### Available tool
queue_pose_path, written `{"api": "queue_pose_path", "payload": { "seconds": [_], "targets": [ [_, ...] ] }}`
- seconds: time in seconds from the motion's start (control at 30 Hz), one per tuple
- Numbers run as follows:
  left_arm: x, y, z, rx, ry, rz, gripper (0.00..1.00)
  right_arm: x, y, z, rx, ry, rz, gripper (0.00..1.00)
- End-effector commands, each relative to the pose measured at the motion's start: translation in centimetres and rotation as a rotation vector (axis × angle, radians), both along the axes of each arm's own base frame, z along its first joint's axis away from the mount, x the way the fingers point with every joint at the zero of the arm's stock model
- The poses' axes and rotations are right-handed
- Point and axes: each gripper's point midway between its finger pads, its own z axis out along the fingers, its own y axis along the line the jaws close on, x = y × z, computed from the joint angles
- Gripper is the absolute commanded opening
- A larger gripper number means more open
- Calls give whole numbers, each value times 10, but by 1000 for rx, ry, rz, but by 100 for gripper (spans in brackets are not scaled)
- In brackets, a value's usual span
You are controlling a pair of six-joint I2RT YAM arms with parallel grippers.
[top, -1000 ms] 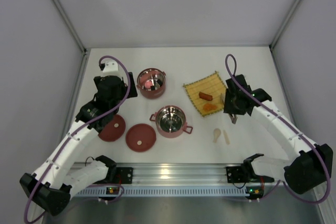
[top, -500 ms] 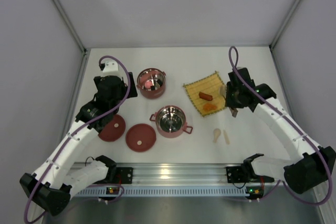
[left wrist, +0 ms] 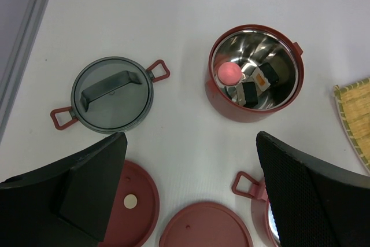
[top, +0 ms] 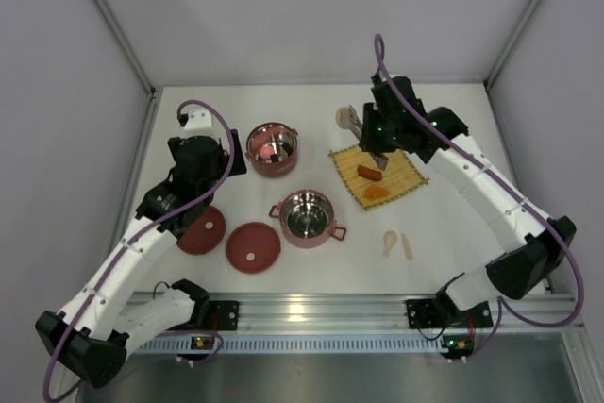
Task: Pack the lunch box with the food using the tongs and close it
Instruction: Place the fake food in the packing box.
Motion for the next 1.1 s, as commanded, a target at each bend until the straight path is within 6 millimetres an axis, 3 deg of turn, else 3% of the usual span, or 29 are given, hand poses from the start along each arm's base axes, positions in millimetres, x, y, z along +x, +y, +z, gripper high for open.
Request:
{"api": "queue_pose_path", "payload": {
  "seconds": [0.0,0.03,0.1,0.13,0.17,0.23,0.33,0.5,1.07],
  "targets": [
    [4,2,12,-6,-34,17,99,7,59,22,57,-43,102,5],
    [4,2,12,-6,-34,17,99,5,77,35,77,-70,139,5],
    [4,2,12,-5,-35,19,99,10,101,28,73,-53,171,5],
    [4,2,12,-6,-35,19,99,7,116,38,92,-70,204,5],
    [4,3,11,-4,-34,20,99,9,129,29,83,-51,221,5],
    [4,3,11,-4,-34,20,99,4,152,34,95,-57,267,6],
    [4,2,11,-3,-32,20,99,0,182,15,79,-21,318,9],
    [4,2,10,-3,-30,15,99,-1,197,0,70,2,343,18],
    [4,2,11,-3,-32,15,99,3,198,-4,51,-1,342,39]
  ]
}}
